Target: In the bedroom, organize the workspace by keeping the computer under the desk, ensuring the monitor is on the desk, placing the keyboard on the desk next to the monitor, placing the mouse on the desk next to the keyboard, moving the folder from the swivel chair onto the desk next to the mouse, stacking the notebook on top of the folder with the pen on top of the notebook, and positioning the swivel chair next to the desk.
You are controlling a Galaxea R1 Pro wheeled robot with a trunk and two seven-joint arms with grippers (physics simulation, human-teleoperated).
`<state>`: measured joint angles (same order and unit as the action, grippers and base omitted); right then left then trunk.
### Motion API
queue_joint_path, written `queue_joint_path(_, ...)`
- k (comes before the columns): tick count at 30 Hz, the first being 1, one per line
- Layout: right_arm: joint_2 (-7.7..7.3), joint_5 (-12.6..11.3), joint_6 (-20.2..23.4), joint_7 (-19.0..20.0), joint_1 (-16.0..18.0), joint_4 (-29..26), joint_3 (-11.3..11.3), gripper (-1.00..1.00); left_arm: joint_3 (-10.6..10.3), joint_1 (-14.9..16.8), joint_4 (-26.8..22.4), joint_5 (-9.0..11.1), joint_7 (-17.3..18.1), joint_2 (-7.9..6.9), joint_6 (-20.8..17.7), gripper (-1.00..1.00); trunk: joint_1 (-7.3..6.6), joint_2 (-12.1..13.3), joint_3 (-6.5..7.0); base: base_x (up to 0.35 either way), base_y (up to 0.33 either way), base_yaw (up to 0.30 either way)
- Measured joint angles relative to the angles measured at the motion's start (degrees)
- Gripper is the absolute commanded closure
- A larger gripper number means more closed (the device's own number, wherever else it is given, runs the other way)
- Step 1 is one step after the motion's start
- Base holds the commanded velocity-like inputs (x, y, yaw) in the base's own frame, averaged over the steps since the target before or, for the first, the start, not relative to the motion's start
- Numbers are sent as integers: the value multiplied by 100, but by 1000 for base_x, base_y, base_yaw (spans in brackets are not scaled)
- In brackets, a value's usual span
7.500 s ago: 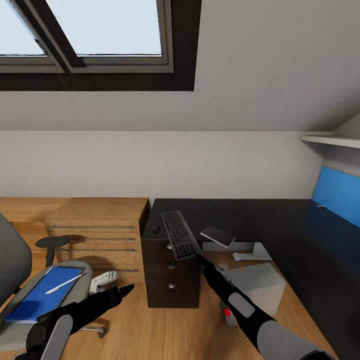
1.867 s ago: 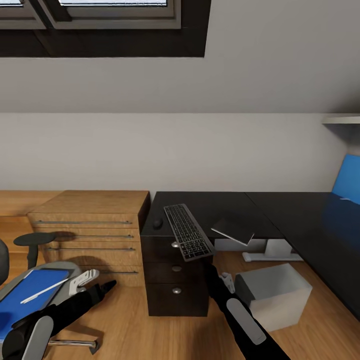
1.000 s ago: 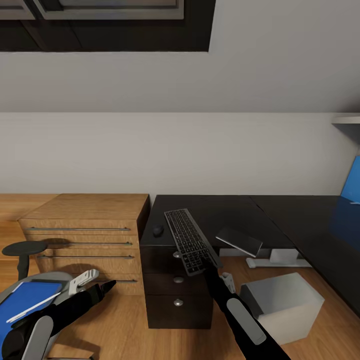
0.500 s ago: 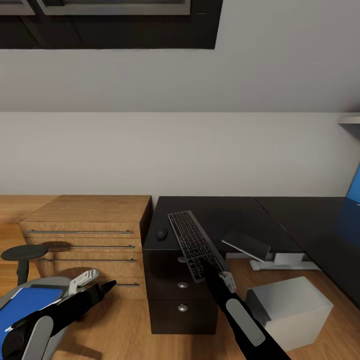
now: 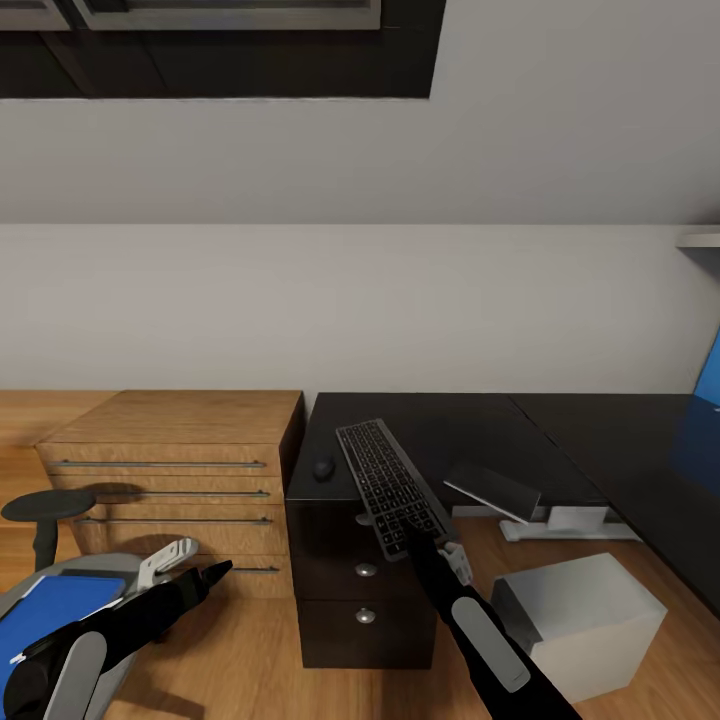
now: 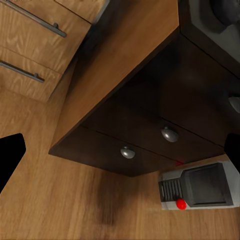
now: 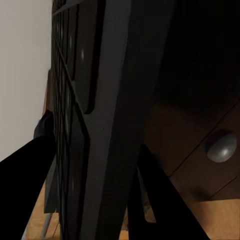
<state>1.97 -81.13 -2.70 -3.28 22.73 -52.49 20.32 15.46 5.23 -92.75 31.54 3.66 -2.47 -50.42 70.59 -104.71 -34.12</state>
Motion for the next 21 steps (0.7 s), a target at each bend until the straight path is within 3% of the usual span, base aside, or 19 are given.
queue_joint_path(9, -1, 4, 0, 14, 0, -20, 3, 100, 0, 0, -3, 1, -4, 3, 23, -100, -153, 279, 125, 0, 0, 0)
queue_joint_path(18, -58, 22, -7, 7, -2, -622, -6, 100, -4, 0, -3, -31, -18, 11, 234, -100, -351, 640, 287, 0, 0, 0)
queue_joint_path(20, -156, 48, -11, 1, -49, -1014, -12, 100, -13, 0, -3, -43, -26, 20, 288, -100, -395, 720, 324, 0, 0, 0)
queue_joint_path(21, -302, 74, -47, -12, -165, -1412, -28, 100, -15, -1, -4, -48, -45, 23, 309, -100, -417, 761, 341, 0, 0, 0)
